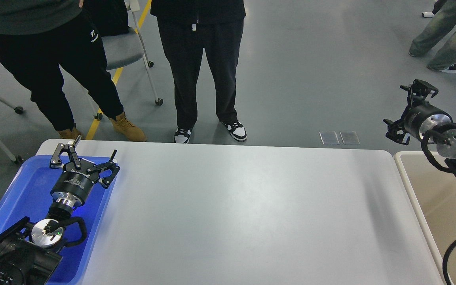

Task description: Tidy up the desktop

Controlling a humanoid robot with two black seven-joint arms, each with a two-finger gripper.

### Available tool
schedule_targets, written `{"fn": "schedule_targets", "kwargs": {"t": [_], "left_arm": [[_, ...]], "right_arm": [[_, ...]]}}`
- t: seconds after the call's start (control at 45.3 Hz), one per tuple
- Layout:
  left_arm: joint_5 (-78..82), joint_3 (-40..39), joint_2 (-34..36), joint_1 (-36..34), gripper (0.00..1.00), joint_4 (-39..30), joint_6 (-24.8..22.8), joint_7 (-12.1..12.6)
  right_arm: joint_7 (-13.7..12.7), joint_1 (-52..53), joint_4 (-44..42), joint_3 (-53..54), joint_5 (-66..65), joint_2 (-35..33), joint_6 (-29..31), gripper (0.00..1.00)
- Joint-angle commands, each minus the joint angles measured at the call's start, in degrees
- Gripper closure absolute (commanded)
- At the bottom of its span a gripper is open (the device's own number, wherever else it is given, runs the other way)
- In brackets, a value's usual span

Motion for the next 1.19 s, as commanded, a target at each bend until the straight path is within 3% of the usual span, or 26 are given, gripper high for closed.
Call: {"fn": "schedule_targets", "kwargs": {"t": [0.0, 0.574, 0.883, 1.015, 1.17], "left_arm": [[-0.02, 0.00, 0.00, 0.00, 0.00, 0.00, 0.00, 0.01], [-0.02, 0.00, 0.00, 0.00, 0.00, 0.00, 0.00, 0.01], [-0.02, 0.00, 0.00, 0.00, 0.00, 0.00, 0.00, 0.01], [-0.02, 0.00, 0.00, 0.00, 0.00, 0.00, 0.00, 0.01], [-0.02, 0.00, 0.00, 0.00, 0.00, 0.00, 0.00, 0.01]], "right_arm": [[0.17, -2.36, 4.18, 5.14, 8.25, 2.64, 9.32, 0.00], [0.61, -12.99, -6.54, 11.12, 8.43, 13.80, 25.76, 0.00], [5.79, -16.33, -7.86, 11.64, 8.34, 13.89, 33.93, 0.00], [8.96, -16.51, -9.70, 11.12, 8.25, 14.24, 34.11, 0.00], [9.05, -16.69, -10.67, 10.59, 8.34, 14.33, 34.55, 0.00]]}}
